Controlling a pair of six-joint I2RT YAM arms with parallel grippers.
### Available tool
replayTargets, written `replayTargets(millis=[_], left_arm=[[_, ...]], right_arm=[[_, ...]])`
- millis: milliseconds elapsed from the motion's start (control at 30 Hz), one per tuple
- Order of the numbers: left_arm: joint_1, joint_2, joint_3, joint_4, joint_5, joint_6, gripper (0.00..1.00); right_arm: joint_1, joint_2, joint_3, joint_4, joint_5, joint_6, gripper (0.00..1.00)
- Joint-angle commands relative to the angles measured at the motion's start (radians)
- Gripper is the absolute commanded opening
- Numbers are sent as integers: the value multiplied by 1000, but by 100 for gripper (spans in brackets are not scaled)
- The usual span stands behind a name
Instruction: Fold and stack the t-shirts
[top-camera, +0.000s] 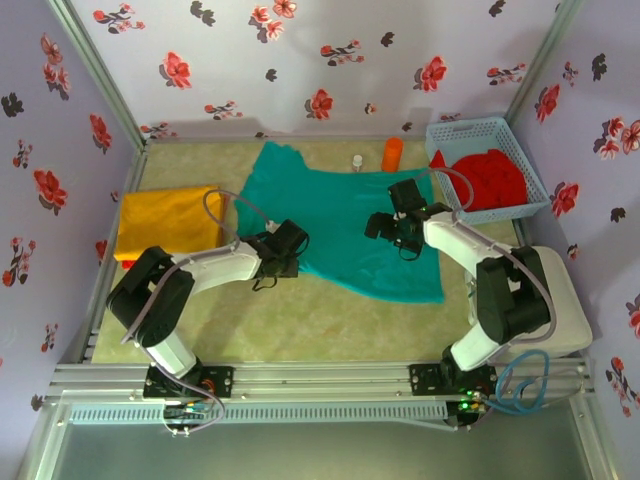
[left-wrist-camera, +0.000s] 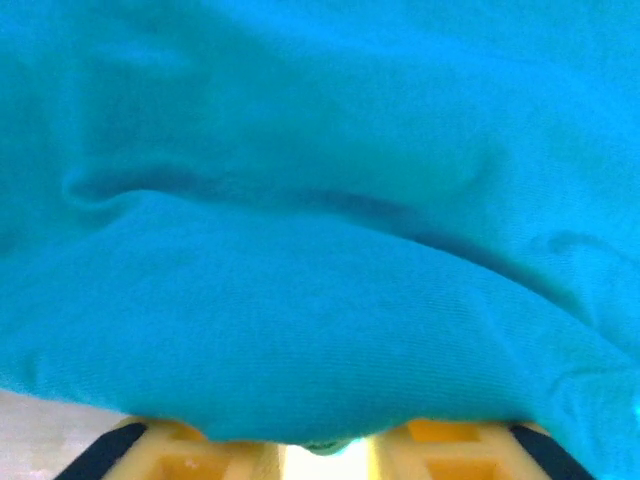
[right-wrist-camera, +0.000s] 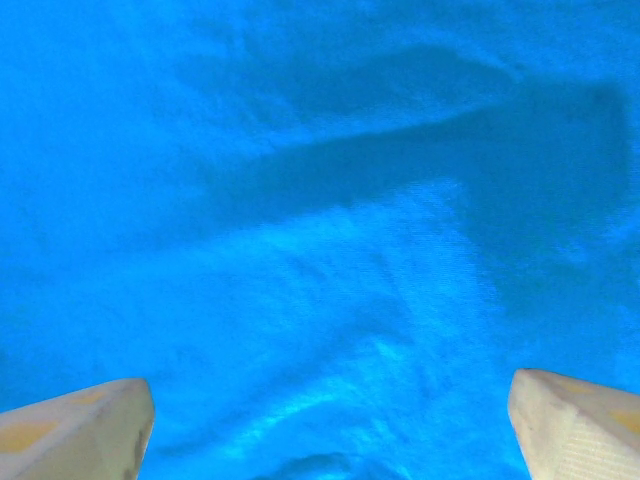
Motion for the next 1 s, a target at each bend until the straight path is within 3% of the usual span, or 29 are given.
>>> replayTargets(millis=[0, 100, 167, 400, 500, 600, 833, 967], left_arm=[[8, 11, 41, -37, -39, 31, 17], [8, 2, 83, -120, -38, 68, 4], [6, -19, 125, -209, -27, 99, 2], [3, -53, 345, -614, 33, 254, 0], [3, -3, 472, -772, 39, 354, 0], [6, 77, 576, -829, 38, 437, 0], [24, 319, 778, -841, 85, 490, 35], [28, 277, 750, -777, 130, 460, 52]], right_arm=[[6, 30, -8, 23, -13, 14, 91], [5, 28, -27, 47, -22, 37, 91], [6, 29, -39, 54, -13, 33, 91], [4, 50, -31, 4, 56, 15, 91], [5, 47, -24, 1, 53, 9, 91], [4, 55, 4, -30, 76, -8, 91], [5, 6, -20, -30, 63, 12, 91], [5, -20, -43, -37, 79, 8, 91]])
